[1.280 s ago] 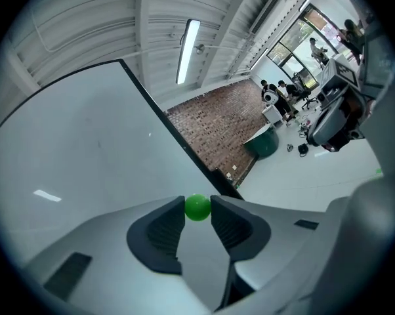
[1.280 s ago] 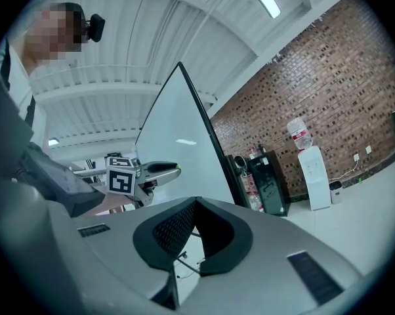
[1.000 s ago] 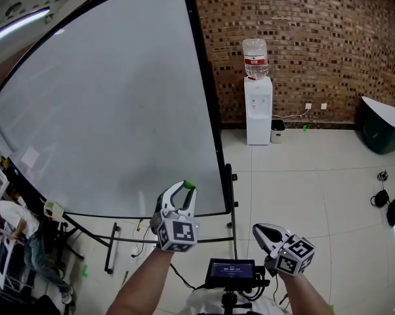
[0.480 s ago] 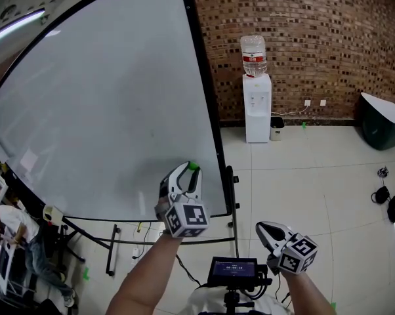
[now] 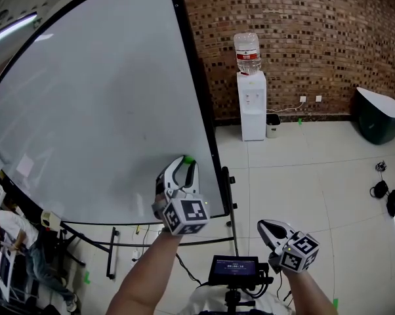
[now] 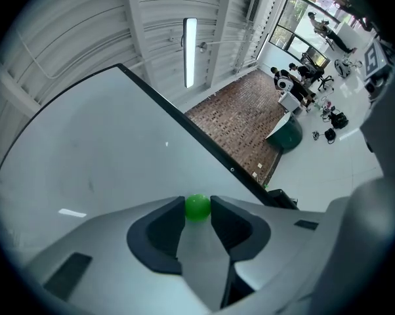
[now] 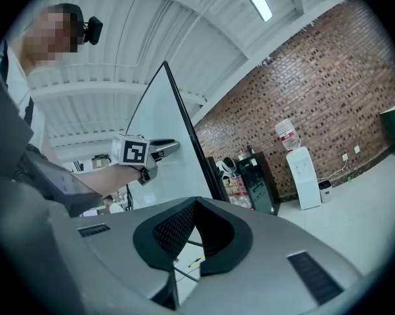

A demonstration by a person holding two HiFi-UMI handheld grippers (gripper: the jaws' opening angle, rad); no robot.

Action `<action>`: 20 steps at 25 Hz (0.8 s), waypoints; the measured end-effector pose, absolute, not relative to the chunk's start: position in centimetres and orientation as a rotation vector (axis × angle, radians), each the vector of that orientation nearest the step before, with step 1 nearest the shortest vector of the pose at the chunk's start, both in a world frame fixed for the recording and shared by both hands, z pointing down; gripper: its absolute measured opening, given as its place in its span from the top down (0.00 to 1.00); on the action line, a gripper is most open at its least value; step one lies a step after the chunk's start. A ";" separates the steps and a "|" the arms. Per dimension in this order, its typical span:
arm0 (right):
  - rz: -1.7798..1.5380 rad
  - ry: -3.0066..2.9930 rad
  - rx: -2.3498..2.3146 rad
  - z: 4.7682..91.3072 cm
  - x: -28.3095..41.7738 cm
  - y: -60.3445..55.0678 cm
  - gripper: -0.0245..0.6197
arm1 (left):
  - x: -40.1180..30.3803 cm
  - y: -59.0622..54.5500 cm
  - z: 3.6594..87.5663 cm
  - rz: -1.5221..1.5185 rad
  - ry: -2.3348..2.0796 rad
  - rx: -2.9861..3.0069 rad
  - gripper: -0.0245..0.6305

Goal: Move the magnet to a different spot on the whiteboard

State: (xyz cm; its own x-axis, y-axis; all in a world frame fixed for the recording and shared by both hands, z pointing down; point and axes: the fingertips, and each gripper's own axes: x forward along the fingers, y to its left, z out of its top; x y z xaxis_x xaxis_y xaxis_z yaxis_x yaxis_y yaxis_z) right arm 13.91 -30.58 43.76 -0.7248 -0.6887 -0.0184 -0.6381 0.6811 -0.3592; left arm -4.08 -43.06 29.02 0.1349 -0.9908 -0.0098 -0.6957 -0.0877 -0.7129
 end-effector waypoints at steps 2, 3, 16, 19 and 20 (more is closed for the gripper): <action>-0.495 2.739 -1.091 43.9 13.9 -30.7 0.91 | -4.2 -43.1 29.2 -0.664 1.617 -1.843 0.73; -0.493 2.740 -1.092 43.9 13.9 -30.7 0.91 | -4.2 -43.1 29.2 -0.662 1.618 -1.840 0.73; -0.497 2.749 -1.072 44.0 13.8 -30.7 0.91 | -4.2 -41.9 28.7 -0.652 1.607 -1.803 0.73; -0.501 2.754 -1.057 44.2 13.6 -30.7 0.91 | -4.0 -41.0 29.0 -0.643 1.586 -1.810 0.73; -0.502 2.756 -1.052 44.3 13.6 -30.7 0.91 | -3.9 -40.6 29.2 -0.637 1.587 -1.824 0.73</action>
